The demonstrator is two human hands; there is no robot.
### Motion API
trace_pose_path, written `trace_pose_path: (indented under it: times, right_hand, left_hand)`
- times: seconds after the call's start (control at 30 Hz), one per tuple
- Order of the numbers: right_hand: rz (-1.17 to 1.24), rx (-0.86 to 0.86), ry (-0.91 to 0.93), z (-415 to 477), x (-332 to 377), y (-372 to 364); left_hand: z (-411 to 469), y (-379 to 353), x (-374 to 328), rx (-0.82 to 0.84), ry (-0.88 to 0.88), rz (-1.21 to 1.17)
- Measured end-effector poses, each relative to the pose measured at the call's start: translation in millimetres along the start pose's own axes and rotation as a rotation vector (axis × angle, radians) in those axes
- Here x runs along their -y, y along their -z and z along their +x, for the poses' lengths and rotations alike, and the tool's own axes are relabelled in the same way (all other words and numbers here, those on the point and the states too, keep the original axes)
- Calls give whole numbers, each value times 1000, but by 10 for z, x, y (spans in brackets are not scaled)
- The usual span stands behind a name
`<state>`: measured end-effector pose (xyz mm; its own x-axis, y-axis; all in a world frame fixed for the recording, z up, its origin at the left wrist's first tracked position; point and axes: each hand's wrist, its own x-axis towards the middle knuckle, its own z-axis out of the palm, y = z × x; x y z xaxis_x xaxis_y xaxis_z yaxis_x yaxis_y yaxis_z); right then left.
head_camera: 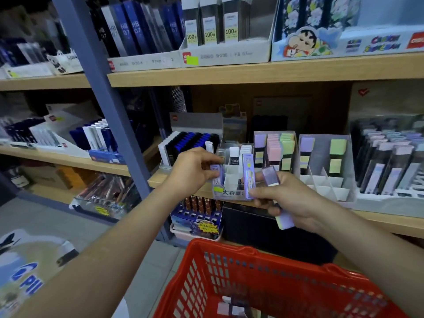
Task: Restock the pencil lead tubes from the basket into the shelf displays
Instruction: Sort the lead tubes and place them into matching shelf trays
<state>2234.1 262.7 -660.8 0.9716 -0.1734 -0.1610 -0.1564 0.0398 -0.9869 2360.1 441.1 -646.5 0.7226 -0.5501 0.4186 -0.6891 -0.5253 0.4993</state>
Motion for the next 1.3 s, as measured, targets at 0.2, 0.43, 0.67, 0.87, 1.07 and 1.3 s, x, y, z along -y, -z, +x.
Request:
trace_pose_path:
  times: [0.2, 0.43, 0.67, 0.87, 1.07, 1.3]
  right_hand:
    - [-2, -53, -9, 11, -42, -30]
    - [13, -69, 7, -28, -32, -74]
    - [37, -28, -2, -66, -9, -90]
    - [-12, 39, 41, -98, 60, -115]
    - [238, -87, 28, -109, 208, -34]
    - [371, 34, -47, -154, 273, 68]
  left_hand:
    - [-2, -25, 7, -8, -103, 84]
    - [-12, -47, 85, -59, -122, 126]
    - [5, 94, -116, -72, 110, -193]
    - [-17, 257, -516, 279, 145, -479]
    - [56, 418, -337, -15, 162, -438]
    - [-49, 293, -164, -31, 148, -288]
